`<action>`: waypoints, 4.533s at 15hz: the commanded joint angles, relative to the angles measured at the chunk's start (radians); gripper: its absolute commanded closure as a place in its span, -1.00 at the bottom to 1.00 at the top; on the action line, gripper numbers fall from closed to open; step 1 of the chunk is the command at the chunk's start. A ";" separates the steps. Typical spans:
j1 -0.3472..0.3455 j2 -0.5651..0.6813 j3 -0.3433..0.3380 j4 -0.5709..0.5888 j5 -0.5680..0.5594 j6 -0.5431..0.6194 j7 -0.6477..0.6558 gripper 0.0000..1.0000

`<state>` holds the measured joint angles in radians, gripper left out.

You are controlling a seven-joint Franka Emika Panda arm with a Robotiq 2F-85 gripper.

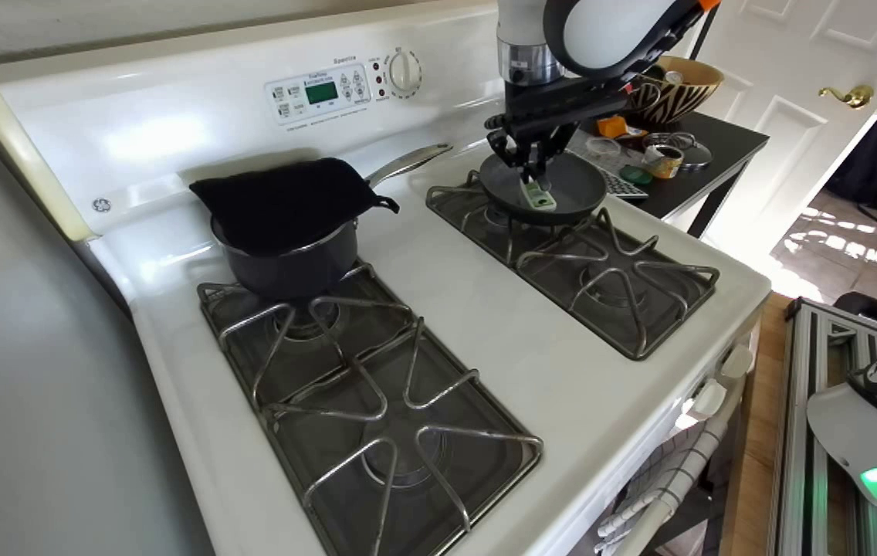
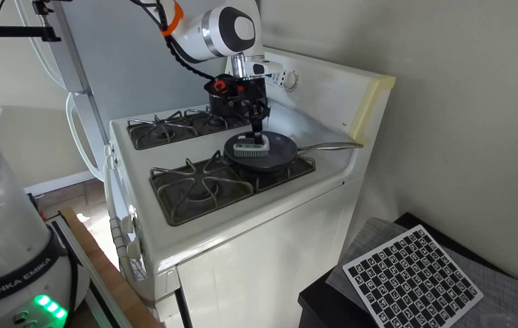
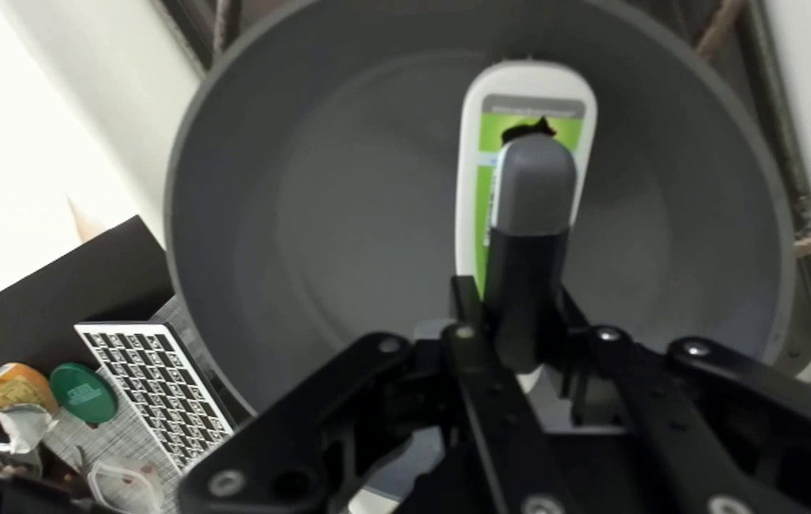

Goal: Move the pan forward and use the brush in the middle of the plates to brush the inside of the pan

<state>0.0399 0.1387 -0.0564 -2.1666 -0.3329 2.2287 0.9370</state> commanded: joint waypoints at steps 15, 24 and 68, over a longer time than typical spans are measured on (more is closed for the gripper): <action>-0.019 0.105 -0.058 0.052 -0.159 0.092 0.151 0.92; 0.002 0.085 -0.023 0.037 -0.066 0.158 0.150 0.92; 0.044 -0.035 -0.012 0.045 -0.141 0.068 0.261 0.92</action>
<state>0.0672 0.1624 -0.0808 -2.1060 -0.4381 2.3320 1.1853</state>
